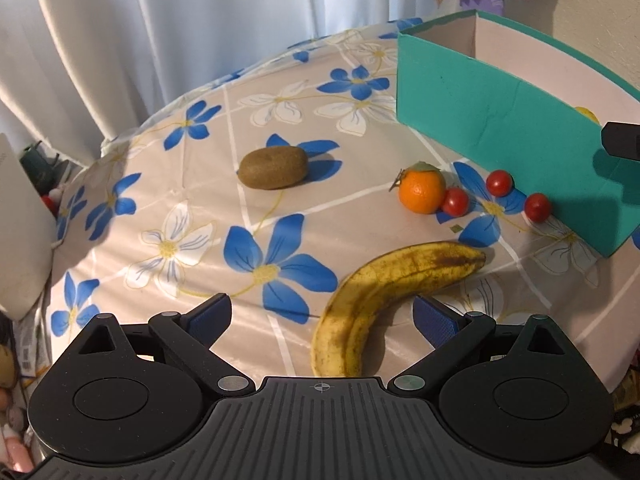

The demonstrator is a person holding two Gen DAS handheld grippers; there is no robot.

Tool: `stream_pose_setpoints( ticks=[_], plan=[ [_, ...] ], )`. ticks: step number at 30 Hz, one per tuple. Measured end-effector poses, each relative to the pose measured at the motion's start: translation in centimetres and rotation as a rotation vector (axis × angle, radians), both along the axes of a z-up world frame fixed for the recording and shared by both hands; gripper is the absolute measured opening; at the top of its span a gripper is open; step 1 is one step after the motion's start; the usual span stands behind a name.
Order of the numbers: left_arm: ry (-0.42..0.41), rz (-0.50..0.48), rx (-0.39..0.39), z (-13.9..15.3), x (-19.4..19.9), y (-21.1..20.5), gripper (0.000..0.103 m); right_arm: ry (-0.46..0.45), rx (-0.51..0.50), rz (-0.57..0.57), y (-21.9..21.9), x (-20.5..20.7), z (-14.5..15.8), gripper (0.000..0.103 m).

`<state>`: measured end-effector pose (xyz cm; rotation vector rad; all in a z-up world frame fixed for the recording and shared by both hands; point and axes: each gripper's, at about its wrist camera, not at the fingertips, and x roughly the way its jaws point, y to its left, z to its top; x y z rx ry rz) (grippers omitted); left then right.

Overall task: Organize fruits
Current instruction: 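Move the left gripper to the second banana and close on it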

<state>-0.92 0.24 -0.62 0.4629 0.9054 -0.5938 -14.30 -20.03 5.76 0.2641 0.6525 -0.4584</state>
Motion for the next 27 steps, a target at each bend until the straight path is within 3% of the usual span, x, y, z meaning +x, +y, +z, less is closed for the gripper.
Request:
stream_pose_setpoints(
  ticks=[5,13,17,20,27],
  plan=[
    [0.066,-0.065,-0.05,-0.7,0.6,-0.5,0.1,0.012,0.003,0.003,0.7,-0.4,0.0,0.103],
    [0.091,-0.13,0.013,-2.1,1.1,-2.8,0.098,0.012,0.018,0.006,0.4,-1.6,-0.1,0.103],
    [0.107,-0.149,0.055,-2.8,1.8,-3.6,0.084,0.017,0.011,-0.001,0.7,-1.9,-0.3,0.103],
    [0.146,-0.182,0.066,-3.6,2.4,-3.7,0.084,0.013,0.012,-0.029,1.0,-2.2,-0.3,0.103],
    [0.208,-0.235,0.069,-4.2,3.3,-4.0,0.072,0.046,0.0,-0.136,1.5,-2.6,-0.1,0.103]
  ],
)
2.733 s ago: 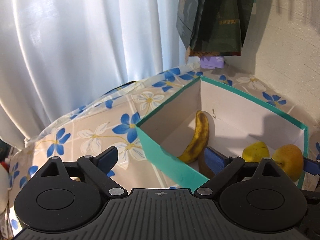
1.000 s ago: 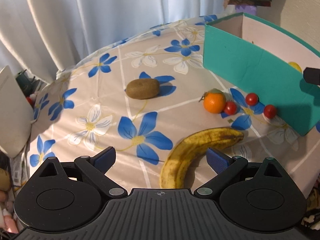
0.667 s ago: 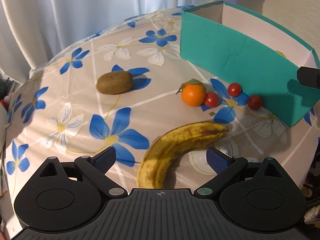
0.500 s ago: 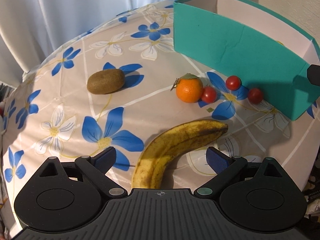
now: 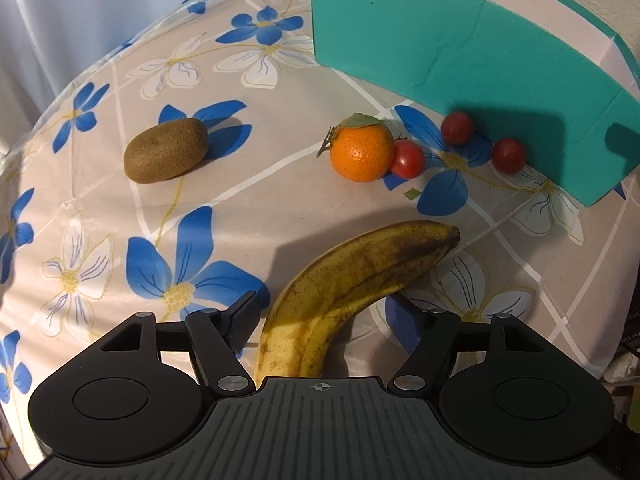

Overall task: Organize fruits
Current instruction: 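Move the left gripper to the second banana and close on it, then lift the banana with the left gripper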

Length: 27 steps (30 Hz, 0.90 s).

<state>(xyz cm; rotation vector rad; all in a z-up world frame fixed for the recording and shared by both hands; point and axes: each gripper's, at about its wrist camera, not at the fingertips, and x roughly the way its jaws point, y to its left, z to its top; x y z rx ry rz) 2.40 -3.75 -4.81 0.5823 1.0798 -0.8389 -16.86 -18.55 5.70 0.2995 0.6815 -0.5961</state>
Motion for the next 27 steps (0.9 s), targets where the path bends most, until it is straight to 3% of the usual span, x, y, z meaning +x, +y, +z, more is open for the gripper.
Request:
stream_pose_setpoints(
  ticks=[7,9,11,27],
  plan=[
    [0.006,-0.019,-0.019,0.3,0.0,0.2,0.062,0.033,-0.024,-0.008,1.7,0.8,0.0,0.103],
    [0.008,-0.02,-0.028,0.5,0.1,0.3,0.047,0.04,-0.028,-0.005,2.0,1.1,0.0,0.103],
    [0.029,-0.012,-0.038,0.6,0.3,0.4,0.042,0.043,-0.03,0.001,2.2,1.3,0.0,0.103],
    [0.059,0.067,-0.107,2.7,0.5,2.3,0.04,0.058,-0.042,0.034,2.7,2.1,-0.2,0.103]
  ],
)
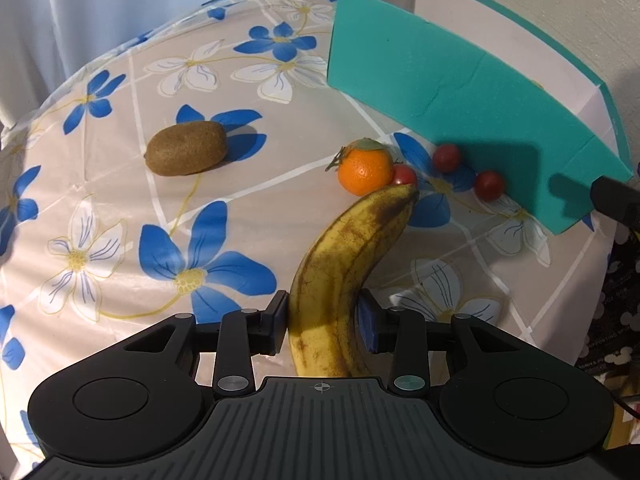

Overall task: Organize fruits
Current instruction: 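Lift the banana with the left gripper, then raise the banana with the left gripper while the right gripper closes on the orange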

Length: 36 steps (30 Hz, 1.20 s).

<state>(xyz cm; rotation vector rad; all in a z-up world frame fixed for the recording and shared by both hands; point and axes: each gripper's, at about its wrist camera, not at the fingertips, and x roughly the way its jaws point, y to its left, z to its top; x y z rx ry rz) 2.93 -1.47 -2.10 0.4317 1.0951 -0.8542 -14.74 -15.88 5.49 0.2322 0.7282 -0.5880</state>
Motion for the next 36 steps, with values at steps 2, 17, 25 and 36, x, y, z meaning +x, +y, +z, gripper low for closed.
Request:
stream_pose_setpoints(
  ticks=[2,17,25,36],
  plan=[
    [0.004,0.017,-0.012,0.6,-0.1,0.3,0.04,0.002,0.003,0.014,0.1,0.2,-0.2,0.103],
    [0.009,0.128,-0.098,3.3,-0.6,2.9,0.041,0.026,0.013,0.214,1.4,4.9,-2.5,0.082],
    [-0.003,0.203,-0.11,4.1,-0.4,4.2,0.04,0.045,0.053,0.327,1.2,8.6,-4.7,0.062],
    [-0.028,0.262,-0.128,4.6,0.3,4.9,0.02,0.062,0.077,0.453,1.7,14.1,-7.2,0.062]
  ],
)
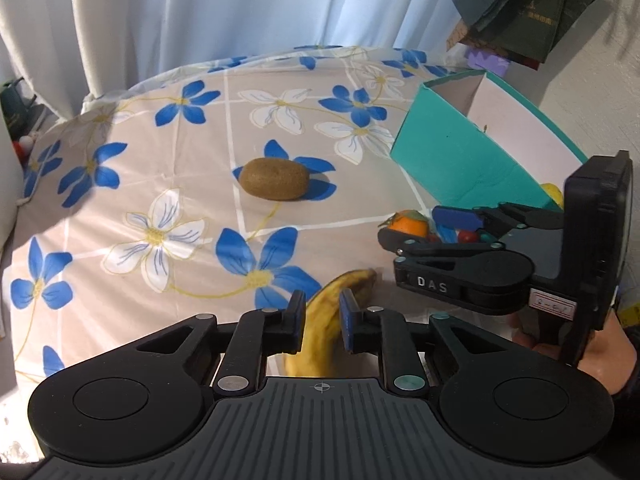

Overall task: Organize fruits
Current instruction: 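Raise the banana with the left gripper while the right gripper closes on the orange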

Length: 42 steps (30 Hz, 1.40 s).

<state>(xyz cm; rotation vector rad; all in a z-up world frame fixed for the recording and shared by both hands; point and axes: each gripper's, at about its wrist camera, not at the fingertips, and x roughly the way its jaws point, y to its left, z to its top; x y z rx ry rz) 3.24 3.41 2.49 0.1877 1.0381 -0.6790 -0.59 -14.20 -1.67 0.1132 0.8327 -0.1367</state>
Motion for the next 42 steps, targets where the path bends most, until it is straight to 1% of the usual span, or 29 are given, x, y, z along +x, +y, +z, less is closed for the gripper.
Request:
stream_pose_setpoints(
  ticks=[2,4,5,6,7,8,9,10,11,12,14,16,21,22,23,24,27,29,31,37,42],
  plan=[
    [0.008,0.003,0.023,-0.7,0.2,-0.4,0.02,0.022,0.009,0.0,-0.1,0.5,-0.7,0.062],
    [0.034,0.007,0.036,-1.6,0.5,-0.4,0.02,0.03,0.017,0.005,-0.1,0.7,-1.0,0.062],
    [0.041,0.005,0.049,-2.0,0.6,-0.4,0.022,0.029,0.017,0.007,-0.1,0.8,-1.1,0.062],
    [0.035,-0.006,0.066,-2.3,0.4,-0.5,0.027,0.031,0.015,0.008,-0.1,0.9,-1.1,0.062],
    [0.02,-0.018,0.085,-2.6,0.1,-0.5,0.03,0.035,0.014,0.012,-0.1,1.1,-1.2,0.062],
    [0.013,-0.018,0.099,-2.8,-0.1,-0.5,0.036,0.035,0.014,0.012,-0.1,1.1,-1.3,0.062],
    [0.019,-0.014,0.105,-3.0,-0.1,-0.3,0.052,0.038,0.014,0.013,-0.2,1.2,-1.3,0.062],
    [0.025,-0.005,0.102,-3.2,-0.1,-0.1,0.059,0.039,0.013,0.017,-0.2,1.3,-1.4,0.062],
    [0.022,0.001,0.1,-3.3,0.0,0.1,0.062,0.037,0.01,0.017,-0.2,1.3,-1.3,0.062],
    [0.022,-0.003,0.105,-3.4,0.0,0.1,0.062,0.039,0.01,0.017,-0.3,1.3,-1.4,0.062],
    [0.039,-0.016,0.117,-4.0,0.1,-0.2,0.063,0.041,0.016,0.018,-0.3,1.5,-1.5,0.062],
    [0.062,-0.029,0.13,-4.6,0.2,-0.6,0.059,0.05,0.019,0.021,-0.3,1.7,-1.8,0.062],
    [0.088,-0.049,0.17,-5.9,-0.1,-1.3,0.05,0.056,0.022,0.028,-0.2,1.8,-2.0,0.062],
    [0.086,-0.048,0.177,-6.1,0.0,-1.4,0.05,0.057,0.022,0.027,-0.2,1.7,-2.0,0.062],
    [0.082,-0.039,0.193,-6.5,0.1,-1.4,0.045,0.056,0.022,0.027,-0.2,1.7,-2.0,0.062],
    [0.079,-0.036,0.194,-6.7,0.2,-1.4,0.043,0.056,0.02,0.026,-0.3,1.6,-2.0,0.062],
    [0.066,-0.038,0.198,-6.6,-0.1,-1.5,0.042,0.059,0.022,0.018,-0.4,1.7,-2.1,0.062],
    [0.072,-0.027,0.193,-6.6,0.0,-1.4,0.04,0.061,0.02,0.018,-0.4,1.8,-2.1,0.062],
    [0.095,-0.019,0.172,-6.3,0.1,-1.0,0.04,0.06,0.018,0.017,-0.4,1.7,-2.1,0.062],
    [0.081,-0.018,0.125,-4.8,-0.1,-0.6,0.04,0.069,0.024,0.011,-0.6,1.4,-2.4,0.062],
    [0.07,-0.021,0.094,-3.6,-0.1,-0.3,0.039,0.068,0.027,0.013,-0.7,1.4,-2.4,0.058]
  ],
)
